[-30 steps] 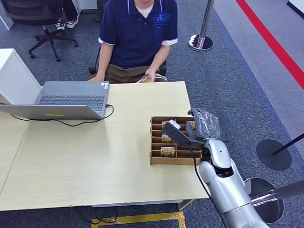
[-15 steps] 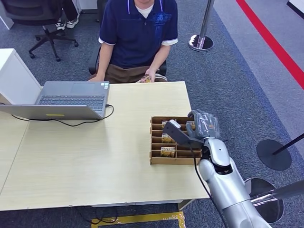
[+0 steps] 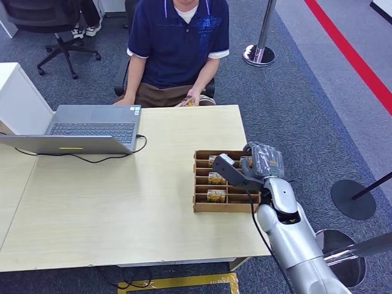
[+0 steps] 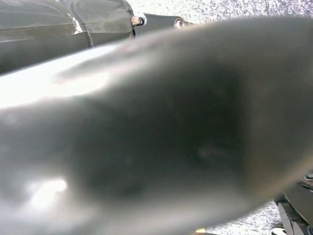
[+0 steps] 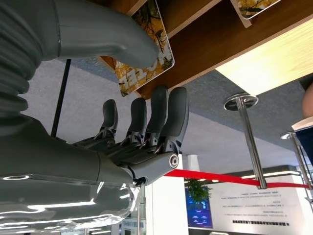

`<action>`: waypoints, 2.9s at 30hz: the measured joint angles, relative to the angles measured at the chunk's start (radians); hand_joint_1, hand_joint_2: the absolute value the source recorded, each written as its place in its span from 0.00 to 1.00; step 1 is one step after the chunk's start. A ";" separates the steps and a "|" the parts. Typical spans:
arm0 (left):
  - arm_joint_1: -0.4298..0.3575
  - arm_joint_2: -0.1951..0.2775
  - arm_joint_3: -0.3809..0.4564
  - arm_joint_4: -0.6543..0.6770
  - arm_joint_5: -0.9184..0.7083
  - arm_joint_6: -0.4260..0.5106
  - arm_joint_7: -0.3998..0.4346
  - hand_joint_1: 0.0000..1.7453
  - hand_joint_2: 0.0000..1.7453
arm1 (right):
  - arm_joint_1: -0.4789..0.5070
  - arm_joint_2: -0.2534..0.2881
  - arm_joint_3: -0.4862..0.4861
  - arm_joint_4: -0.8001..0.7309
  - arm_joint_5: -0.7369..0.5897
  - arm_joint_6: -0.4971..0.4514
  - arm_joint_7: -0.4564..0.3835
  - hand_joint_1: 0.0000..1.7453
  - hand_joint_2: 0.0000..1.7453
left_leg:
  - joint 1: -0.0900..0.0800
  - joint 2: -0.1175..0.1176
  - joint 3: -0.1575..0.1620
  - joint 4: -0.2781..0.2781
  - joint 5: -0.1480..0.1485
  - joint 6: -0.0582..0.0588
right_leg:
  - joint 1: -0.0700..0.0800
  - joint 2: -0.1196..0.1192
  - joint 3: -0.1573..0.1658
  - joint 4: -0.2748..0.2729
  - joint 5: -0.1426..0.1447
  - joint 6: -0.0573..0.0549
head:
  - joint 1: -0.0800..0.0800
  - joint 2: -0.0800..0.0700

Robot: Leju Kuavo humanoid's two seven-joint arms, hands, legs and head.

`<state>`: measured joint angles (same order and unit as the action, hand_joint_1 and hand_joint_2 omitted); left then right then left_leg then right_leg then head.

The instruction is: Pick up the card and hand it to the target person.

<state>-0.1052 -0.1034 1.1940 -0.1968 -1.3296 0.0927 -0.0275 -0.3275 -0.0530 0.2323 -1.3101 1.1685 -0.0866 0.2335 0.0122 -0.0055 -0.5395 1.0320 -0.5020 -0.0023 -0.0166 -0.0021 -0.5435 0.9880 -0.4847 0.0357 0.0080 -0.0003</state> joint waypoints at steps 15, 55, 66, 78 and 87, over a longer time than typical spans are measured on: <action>0.000 0.000 0.001 0.000 0.011 0.000 -0.001 0.00 0.00 | 0.013 0.000 -0.013 -0.028 -0.004 -0.001 0.005 0.58 1.00 | 0.000 0.000 0.000 0.000 0.000 0.000 | 0.000 0.000 0.000 0.000 0.000 0.000 | 0.000 0.000; 0.000 0.000 0.001 0.000 0.015 -0.005 -0.007 0.00 0.00 | 0.050 0.000 -0.033 -0.043 -0.009 0.006 -0.003 0.67 1.00 | 0.000 0.000 0.000 0.000 0.000 0.000 | 0.000 0.000 0.000 0.000 0.000 0.000 | 0.000 0.000; 0.000 0.000 0.001 0.000 0.015 -0.005 -0.010 0.00 0.00 | 0.050 0.000 -0.033 -0.043 -0.013 0.005 -0.006 0.90 1.00 | 0.000 0.000 0.000 0.000 0.000 0.000 | 0.000 0.000 0.000 0.000 0.000 0.000 | 0.000 0.000; 0.000 0.000 0.001 0.000 0.008 -0.020 -0.022 0.00 1.00 | 0.050 0.000 -0.033 -0.044 -0.013 0.005 -0.006 0.89 1.00 | 0.000 0.000 0.000 0.000 0.000 0.000 | 0.000 0.000 0.000 0.000 0.000 0.000 | 0.000 0.000; 0.000 0.001 0.000 0.000 0.000 -0.029 -0.031 0.00 1.00 | 0.050 0.001 -0.033 -0.045 -0.032 0.014 -0.029 0.89 1.00 | 0.000 0.000 0.000 0.000 0.000 0.000 | 0.000 0.000 0.000 0.000 0.000 0.000 | 0.000 0.000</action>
<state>-0.1050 -0.1028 1.1944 -0.1968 -1.3293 0.0642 -0.0584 -0.2774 -0.0524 0.1997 -1.3547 1.1362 -0.0722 0.2043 0.0122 -0.0054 -0.5392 1.0320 -0.5019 -0.0023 -0.0165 -0.0020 -0.5433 0.9879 -0.4847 0.0357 0.0080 -0.0002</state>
